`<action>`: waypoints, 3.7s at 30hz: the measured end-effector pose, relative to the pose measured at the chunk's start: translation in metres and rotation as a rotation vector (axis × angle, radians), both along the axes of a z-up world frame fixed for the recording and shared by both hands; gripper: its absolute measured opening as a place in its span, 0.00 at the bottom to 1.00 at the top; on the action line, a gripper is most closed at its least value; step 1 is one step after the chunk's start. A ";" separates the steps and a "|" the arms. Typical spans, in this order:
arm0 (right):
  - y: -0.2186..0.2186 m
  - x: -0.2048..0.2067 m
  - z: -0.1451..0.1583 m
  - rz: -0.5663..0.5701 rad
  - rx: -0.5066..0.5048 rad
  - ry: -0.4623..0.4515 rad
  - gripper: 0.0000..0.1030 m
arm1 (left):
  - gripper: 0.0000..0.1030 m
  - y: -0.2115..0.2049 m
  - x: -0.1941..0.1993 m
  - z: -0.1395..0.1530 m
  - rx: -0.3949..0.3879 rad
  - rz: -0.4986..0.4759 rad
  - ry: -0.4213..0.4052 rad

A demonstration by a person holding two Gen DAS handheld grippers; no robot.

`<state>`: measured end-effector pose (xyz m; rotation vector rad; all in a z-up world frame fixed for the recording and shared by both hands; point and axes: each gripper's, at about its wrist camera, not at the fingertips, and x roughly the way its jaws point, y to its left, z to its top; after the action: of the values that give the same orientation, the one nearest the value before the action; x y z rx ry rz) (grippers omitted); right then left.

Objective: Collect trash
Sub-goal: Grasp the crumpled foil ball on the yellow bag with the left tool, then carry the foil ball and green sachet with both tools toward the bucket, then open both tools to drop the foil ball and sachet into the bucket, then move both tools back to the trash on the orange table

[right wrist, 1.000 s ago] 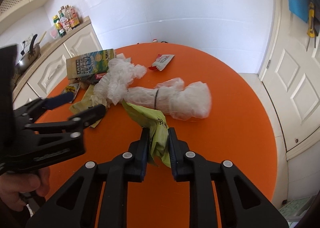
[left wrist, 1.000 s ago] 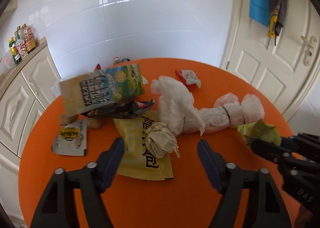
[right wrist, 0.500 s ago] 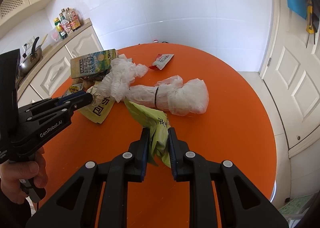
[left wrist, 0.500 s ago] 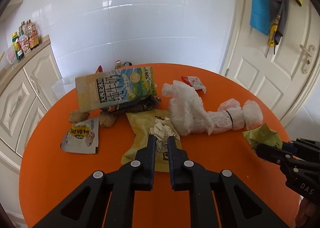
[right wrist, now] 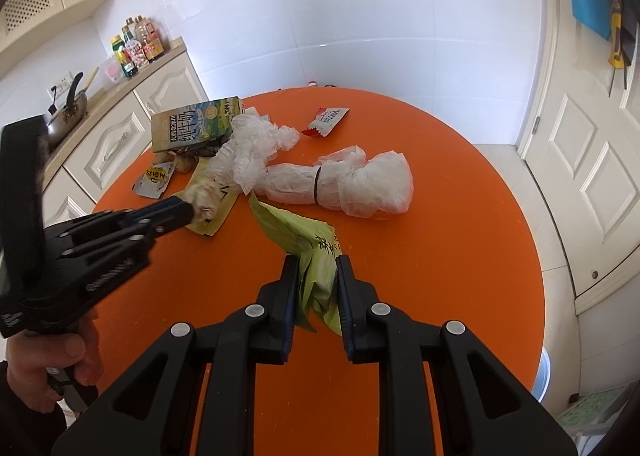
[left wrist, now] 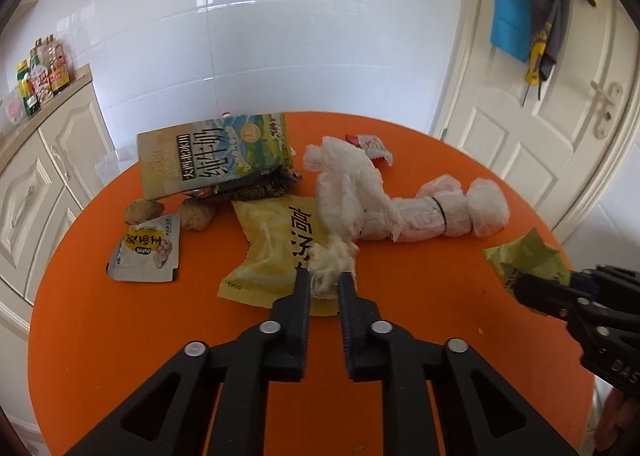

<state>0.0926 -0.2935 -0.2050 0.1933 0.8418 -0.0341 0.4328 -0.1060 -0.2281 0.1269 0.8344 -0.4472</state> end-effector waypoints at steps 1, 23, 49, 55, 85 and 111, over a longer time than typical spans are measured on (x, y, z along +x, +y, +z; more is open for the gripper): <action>0.000 -0.001 0.000 0.001 0.000 -0.001 0.17 | 0.29 -0.003 0.003 -0.002 0.009 -0.002 0.002; -0.007 -0.024 0.019 -0.014 0.008 -0.043 0.17 | 0.05 0.003 -0.025 0.014 -0.138 -0.041 -0.009; -0.137 -0.174 0.103 -0.355 -0.049 -0.245 0.17 | 0.05 -0.131 -0.139 0.109 -0.236 -0.408 -0.123; -0.210 -0.235 0.094 -0.535 -0.050 -0.224 0.17 | 0.05 -0.218 -0.159 0.092 -0.217 -0.569 -0.036; -0.409 -0.260 -0.157 -0.845 0.379 0.124 0.90 | 0.65 -0.467 -0.061 -0.077 0.143 -0.585 0.486; -0.265 -0.228 0.048 -0.722 0.099 -0.153 1.00 | 0.92 -0.186 -0.211 0.105 -0.037 -0.338 -0.045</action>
<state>-0.1351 -0.5588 -0.1568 0.5789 0.5863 -0.6466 0.2213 -0.2920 -0.1235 0.2445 0.7621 -0.7740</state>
